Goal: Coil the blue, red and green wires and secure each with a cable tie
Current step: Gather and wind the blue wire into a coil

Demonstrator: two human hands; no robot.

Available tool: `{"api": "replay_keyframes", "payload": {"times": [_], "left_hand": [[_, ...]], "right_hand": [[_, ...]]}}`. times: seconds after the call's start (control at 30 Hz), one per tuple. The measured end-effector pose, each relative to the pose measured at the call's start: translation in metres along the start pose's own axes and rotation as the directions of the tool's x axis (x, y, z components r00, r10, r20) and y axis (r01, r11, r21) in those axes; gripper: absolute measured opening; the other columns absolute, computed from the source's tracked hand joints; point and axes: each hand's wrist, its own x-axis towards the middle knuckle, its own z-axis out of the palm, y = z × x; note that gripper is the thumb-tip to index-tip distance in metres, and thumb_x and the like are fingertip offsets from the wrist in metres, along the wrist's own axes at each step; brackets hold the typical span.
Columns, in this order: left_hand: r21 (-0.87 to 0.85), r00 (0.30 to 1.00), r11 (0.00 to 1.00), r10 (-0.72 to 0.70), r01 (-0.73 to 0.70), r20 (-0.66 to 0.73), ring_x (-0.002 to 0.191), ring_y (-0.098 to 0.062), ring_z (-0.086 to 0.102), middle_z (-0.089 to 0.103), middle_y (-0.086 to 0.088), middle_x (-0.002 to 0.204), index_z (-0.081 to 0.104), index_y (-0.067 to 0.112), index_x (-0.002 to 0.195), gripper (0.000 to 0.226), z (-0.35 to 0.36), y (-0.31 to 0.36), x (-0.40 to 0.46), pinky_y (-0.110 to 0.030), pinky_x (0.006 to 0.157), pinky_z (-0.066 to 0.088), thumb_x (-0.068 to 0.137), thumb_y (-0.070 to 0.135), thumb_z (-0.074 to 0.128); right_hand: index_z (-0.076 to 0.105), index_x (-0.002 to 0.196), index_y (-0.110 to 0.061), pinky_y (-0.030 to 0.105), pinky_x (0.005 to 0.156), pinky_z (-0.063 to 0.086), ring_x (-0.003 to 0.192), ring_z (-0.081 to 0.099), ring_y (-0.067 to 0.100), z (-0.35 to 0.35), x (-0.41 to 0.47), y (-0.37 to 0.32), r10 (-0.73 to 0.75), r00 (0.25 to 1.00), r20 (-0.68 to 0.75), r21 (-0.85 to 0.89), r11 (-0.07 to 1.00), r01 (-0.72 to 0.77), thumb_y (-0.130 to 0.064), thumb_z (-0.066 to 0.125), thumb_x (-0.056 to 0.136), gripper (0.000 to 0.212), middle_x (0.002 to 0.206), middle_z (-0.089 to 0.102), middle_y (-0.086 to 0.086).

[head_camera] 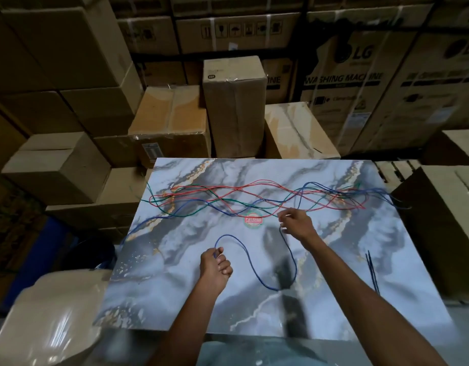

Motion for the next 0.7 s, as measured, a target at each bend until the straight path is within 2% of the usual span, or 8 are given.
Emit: {"api": "replay_keyframes", "payload": {"times": [0.07, 0.13, 0.27, 0.33, 0.4, 0.5, 0.6, 0.7], "left_hand": [[-0.029, 1.0, 0.999, 0.014, -0.014, -0.023, 0.027, -0.007, 0.019, 0.026, 0.006, 0.04, 0.048, 0.013, 0.074, 0.027, 0.004, -0.012, -0.001, -0.016, 0.032, 0.015, 0.096, 0.015, 0.032], [-0.045, 0.998, 0.998, 0.034, -0.036, -0.045, 0.027, -0.007, 0.02, 0.026, 0.007, 0.041, 0.047, 0.014, 0.074, 0.026, 0.012, -0.022, -0.002, -0.016, 0.033, 0.016, 0.095, 0.015, 0.032], [-0.03, 0.995, 0.998, 0.058, -0.061, -0.081, 0.028, -0.007, 0.02, 0.027, 0.007, 0.042, 0.046, 0.015, 0.074, 0.024, 0.035, -0.037, 0.001, -0.017, 0.035, 0.018, 0.094, 0.015, 0.031], [-0.013, 0.994, 0.998, 0.065, -0.066, -0.091, 0.029, -0.008, 0.021, 0.028, 0.007, 0.042, 0.047, 0.015, 0.075, 0.024, 0.047, -0.041, 0.004, -0.018, 0.037, 0.019, 0.094, 0.015, 0.031], [0.008, 0.992, 0.997, 0.078, -0.077, -0.1, 0.03, -0.008, 0.021, 0.028, 0.007, 0.043, 0.047, 0.014, 0.075, 0.025, 0.059, -0.042, 0.008, -0.018, 0.038, 0.019, 0.094, 0.016, 0.032], [0.044, 0.991, 0.995, 0.092, -0.088, -0.098, 0.031, -0.008, 0.022, 0.03, 0.006, 0.044, 0.048, 0.014, 0.075, 0.025, 0.073, -0.041, 0.012, -0.019, 0.038, 0.02, 0.095, 0.015, 0.032], [0.061, 0.991, 0.994, 0.1, -0.095, -0.092, 0.032, -0.009, 0.023, 0.031, 0.005, 0.044, 0.048, 0.014, 0.076, 0.024, 0.081, -0.038, 0.015, -0.019, 0.039, 0.021, 0.096, 0.014, 0.033], [0.071, 0.991, 0.993, 0.1, -0.094, -0.093, 0.031, -0.009, 0.022, 0.032, 0.005, 0.045, 0.048, 0.013, 0.076, 0.024, 0.086, -0.034, 0.018, -0.019, 0.039, 0.02, 0.095, 0.013, 0.033]], "right_hand": [[0.067, 0.093, -0.016, 0.049, 0.087, 0.061, 0.081, 0.071, 0.033, -0.014, 0.029, 0.013, -0.003, 0.994, -0.107, -0.093, 0.996, -0.007, -0.016, 0.07, 0.091, 0.004, 0.093, 0.073, 0.016], [0.064, 0.099, -0.014, 0.051, 0.094, 0.056, 0.096, 0.071, 0.04, -0.026, 0.053, 0.021, 0.004, 0.98, -0.2, -0.12, 0.992, -0.029, -0.024, 0.069, 0.09, 0.015, 0.101, 0.074, 0.021], [0.057, 0.123, -0.005, 0.047, 0.097, 0.052, 0.11, 0.064, 0.039, -0.04, 0.079, 0.009, 0.051, 0.982, -0.18, -0.134, 0.988, -0.076, -0.029, 0.072, 0.092, 0.042, 0.122, 0.065, 0.026], [0.053, 0.121, -0.007, 0.046, 0.077, 0.06, 0.088, 0.068, 0.034, -0.042, 0.082, -0.001, 0.145, 0.986, -0.076, 0.065, 0.988, -0.141, -0.028, 0.074, 0.092, 0.041, 0.114, 0.063, 0.02], [0.047, 0.118, -0.01, 0.034, 0.054, 0.059, 0.066, 0.065, 0.026, -0.045, 0.086, -0.011, 0.252, 0.964, 0.081, 0.346, 0.9, -0.265, -0.022, 0.072, 0.095, 0.036, 0.094, 0.057, 0.013], [0.051, 0.116, -0.006, 0.034, 0.052, 0.061, 0.063, 0.066, 0.03, -0.044, 0.098, -0.015, 0.303, 0.931, 0.206, 0.604, 0.709, -0.364, -0.02, 0.071, 0.096, 0.03, 0.096, 0.047, 0.011], [0.05, 0.091, -0.007, 0.04, 0.067, 0.063, 0.05, 0.063, 0.024, -0.04, 0.106, -0.013, 0.327, 0.909, 0.258, 0.616, 0.669, -0.416, -0.021, 0.067, 0.099, 0.024, 0.082, 0.044, 0.011], [0.055, 0.082, -0.007, 0.031, 0.049, 0.055, 0.047, 0.056, 0.02, -0.039, 0.107, -0.02, 0.351, 0.92, 0.173, 0.575, 0.722, -0.384, -0.008, 0.065, 0.097, 0.018, 0.076, 0.054, 0.012]]}}
